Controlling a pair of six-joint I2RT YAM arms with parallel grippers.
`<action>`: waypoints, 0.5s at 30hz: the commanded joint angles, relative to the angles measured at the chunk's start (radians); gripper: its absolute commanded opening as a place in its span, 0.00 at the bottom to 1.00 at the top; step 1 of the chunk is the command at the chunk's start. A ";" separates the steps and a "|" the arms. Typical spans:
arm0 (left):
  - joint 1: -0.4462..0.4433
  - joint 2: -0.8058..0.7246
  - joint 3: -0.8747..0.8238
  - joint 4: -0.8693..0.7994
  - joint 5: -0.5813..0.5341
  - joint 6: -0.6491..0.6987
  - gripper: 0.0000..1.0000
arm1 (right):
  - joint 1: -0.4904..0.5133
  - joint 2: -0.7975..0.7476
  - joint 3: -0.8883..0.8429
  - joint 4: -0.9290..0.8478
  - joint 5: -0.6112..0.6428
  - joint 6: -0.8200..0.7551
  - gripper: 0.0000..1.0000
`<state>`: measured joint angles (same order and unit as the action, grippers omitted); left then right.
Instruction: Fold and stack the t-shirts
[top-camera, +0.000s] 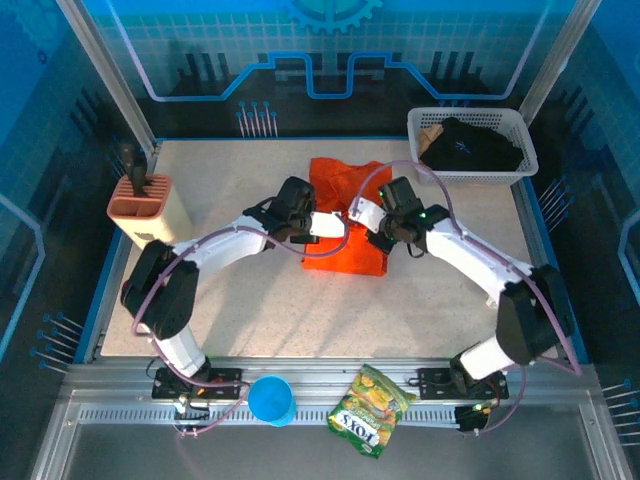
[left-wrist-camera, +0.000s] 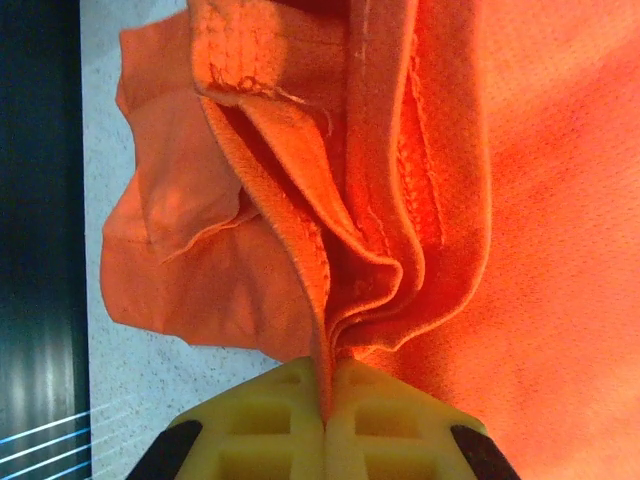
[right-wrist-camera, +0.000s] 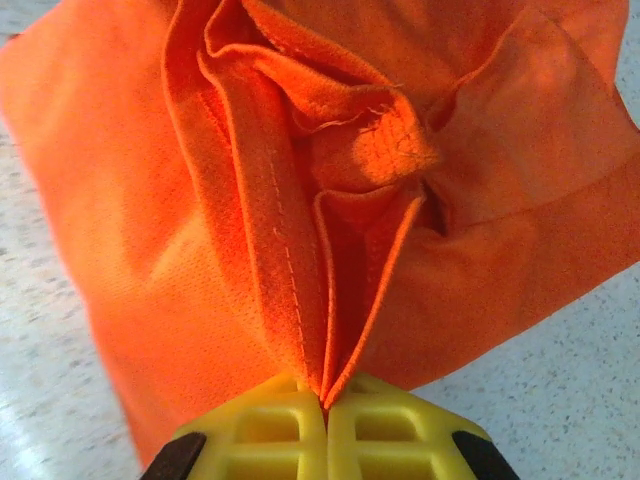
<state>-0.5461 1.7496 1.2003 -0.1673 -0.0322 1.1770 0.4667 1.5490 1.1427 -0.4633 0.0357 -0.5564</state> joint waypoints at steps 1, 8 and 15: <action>0.008 0.069 0.057 0.076 -0.001 -0.022 0.00 | -0.029 0.088 0.072 0.021 0.004 -0.034 0.00; 0.014 0.195 0.123 0.141 -0.013 -0.021 0.00 | -0.050 0.261 0.150 0.049 0.060 0.003 0.00; 0.015 0.261 0.133 0.235 -0.067 -0.041 0.10 | -0.061 0.383 0.186 0.122 0.138 0.068 0.00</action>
<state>-0.5220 1.9961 1.3006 -0.0307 -0.0799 1.1572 0.4103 1.8915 1.2892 -0.3923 0.1360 -0.5297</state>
